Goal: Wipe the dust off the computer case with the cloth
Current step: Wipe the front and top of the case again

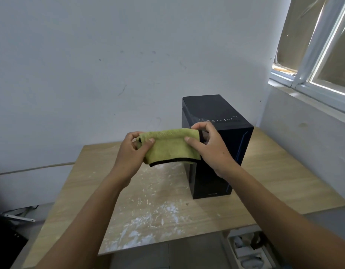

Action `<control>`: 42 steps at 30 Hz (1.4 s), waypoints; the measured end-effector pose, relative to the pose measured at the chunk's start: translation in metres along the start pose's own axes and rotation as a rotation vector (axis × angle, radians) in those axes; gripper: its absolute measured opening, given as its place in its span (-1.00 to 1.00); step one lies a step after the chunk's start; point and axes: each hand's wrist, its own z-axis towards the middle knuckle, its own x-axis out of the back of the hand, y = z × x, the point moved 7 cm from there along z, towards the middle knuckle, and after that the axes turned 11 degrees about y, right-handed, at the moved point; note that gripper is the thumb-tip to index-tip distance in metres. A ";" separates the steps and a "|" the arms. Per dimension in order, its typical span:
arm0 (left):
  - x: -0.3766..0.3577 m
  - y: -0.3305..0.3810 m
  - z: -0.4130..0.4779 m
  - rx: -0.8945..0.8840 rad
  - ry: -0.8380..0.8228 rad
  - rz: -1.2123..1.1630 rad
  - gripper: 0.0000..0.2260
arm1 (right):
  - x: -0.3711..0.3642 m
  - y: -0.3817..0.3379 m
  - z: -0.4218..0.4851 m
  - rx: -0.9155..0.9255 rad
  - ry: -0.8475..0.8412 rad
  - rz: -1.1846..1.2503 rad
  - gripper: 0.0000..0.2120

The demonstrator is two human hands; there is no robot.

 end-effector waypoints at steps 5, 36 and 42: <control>0.029 -0.013 -0.001 -0.077 0.154 -0.001 -0.75 | -0.036 -0.001 -0.020 0.159 -0.061 -0.053 -0.78; 0.048 -0.155 0.106 -0.094 0.114 0.561 -0.72 | -0.184 0.143 0.053 0.073 0.002 -0.551 -0.66; 0.036 -0.204 0.185 -0.013 0.053 0.635 -0.68 | -0.224 0.201 0.119 -0.054 -0.050 -0.552 -0.68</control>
